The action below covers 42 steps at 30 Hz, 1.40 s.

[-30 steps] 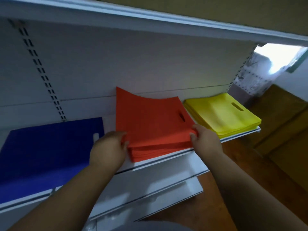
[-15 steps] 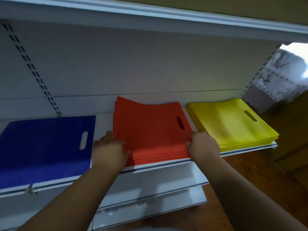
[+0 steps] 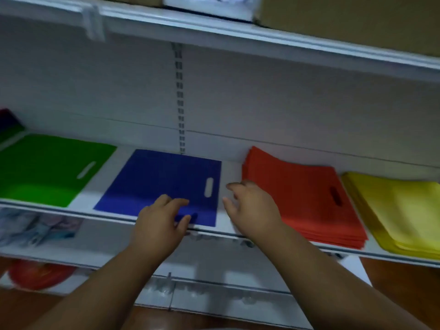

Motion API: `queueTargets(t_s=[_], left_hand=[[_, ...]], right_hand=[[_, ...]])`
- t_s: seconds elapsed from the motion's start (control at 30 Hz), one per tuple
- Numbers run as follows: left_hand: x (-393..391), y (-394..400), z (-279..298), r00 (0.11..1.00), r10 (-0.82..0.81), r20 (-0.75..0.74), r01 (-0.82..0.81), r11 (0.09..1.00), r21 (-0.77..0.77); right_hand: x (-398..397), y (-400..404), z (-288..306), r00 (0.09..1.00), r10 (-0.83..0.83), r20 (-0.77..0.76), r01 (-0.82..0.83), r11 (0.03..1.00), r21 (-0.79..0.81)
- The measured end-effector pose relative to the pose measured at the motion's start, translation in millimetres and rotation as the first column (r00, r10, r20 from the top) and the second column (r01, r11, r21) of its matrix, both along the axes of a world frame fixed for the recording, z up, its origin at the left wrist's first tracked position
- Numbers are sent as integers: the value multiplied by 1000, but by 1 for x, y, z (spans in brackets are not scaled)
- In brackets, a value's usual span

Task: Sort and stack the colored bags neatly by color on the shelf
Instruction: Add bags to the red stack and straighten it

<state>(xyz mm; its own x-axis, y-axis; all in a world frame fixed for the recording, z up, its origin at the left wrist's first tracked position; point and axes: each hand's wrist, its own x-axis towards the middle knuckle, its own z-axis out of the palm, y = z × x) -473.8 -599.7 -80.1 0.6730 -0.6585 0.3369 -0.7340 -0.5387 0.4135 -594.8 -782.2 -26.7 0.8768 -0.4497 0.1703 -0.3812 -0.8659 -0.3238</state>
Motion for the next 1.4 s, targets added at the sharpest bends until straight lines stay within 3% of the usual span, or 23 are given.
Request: queueTargets(t_s=[0.2,0.43,0.63,0.83,1.03,1.13,1.23,1.33,1.4], left_hand=[[57,177,11,959,271,-83,-270,963,17],[104,356,32,793,583,-177,-591,806,10],[152,424,28,695,673,-251,-701,712,-33],[229,450,22,654,691,-308,-727,687,-3],[302,471,32,634,667,-390,-734,679,-31],[329,482,24,594,603,-533,-743,665,-75],[359,494,13,549,443,-709,-729,668,-148],[395,504,9,425,179,-888,-742,631,-228],[418,509,4,373,58,-926,-775,569,-276]], right_hand=[[106,155,8,959,266,95,-278,951,139],[219,327,12,836,519,177,-546,820,171],[299,392,16,813,563,149,-583,789,195],[402,421,3,831,544,114,-551,780,297],[500,448,3,815,579,-21,-527,755,389],[526,456,-4,796,587,-148,-493,770,405],[535,465,-14,795,574,-196,-469,787,401],[536,474,-13,913,404,-60,-361,865,348],[532,478,-10,959,278,-59,-252,926,280]])
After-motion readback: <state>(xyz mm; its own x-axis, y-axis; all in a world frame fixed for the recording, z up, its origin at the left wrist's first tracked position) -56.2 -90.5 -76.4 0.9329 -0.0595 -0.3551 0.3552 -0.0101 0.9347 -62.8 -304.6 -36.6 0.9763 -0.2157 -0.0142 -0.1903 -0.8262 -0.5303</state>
